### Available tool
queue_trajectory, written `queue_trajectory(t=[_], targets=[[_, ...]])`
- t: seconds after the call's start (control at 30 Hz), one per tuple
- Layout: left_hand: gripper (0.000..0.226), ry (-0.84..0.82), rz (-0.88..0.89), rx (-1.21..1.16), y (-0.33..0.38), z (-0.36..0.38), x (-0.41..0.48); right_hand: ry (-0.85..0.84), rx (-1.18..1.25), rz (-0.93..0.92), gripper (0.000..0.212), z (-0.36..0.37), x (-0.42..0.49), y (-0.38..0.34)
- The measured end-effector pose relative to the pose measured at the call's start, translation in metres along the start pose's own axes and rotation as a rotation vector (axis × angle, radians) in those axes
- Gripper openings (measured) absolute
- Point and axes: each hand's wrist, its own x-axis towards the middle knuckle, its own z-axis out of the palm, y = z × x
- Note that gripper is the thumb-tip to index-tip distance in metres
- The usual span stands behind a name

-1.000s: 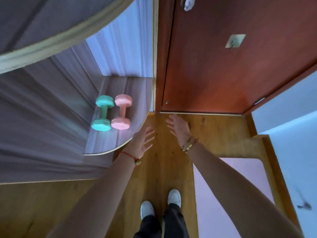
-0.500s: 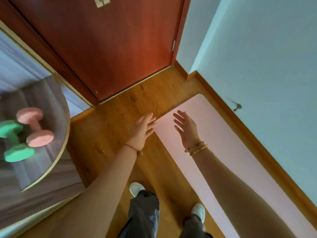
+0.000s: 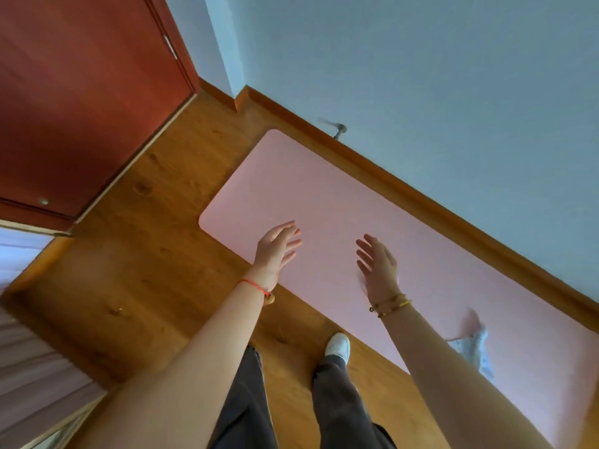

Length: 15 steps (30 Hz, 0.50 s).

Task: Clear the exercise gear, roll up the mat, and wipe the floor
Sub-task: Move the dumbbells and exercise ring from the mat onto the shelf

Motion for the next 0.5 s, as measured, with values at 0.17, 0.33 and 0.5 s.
queue_trajectory(t=[0.17,0.33,0.5], targets=[[0.038,-0.061,-0.062,0.078,-0.049,0.094,0.027,0.167,0.07,0.105,0.022,-0.12,0.029,0.021],[0.038,-0.097,-0.139,0.18,-0.102,0.159,0.055,0.274,0.079,0.186,0.031,-0.21,0.058,0.057],[0.037,-0.157,-0.209,0.288,-0.166,0.205,0.099,0.324,0.059,0.26,0.033,-0.259,0.104,0.108]])
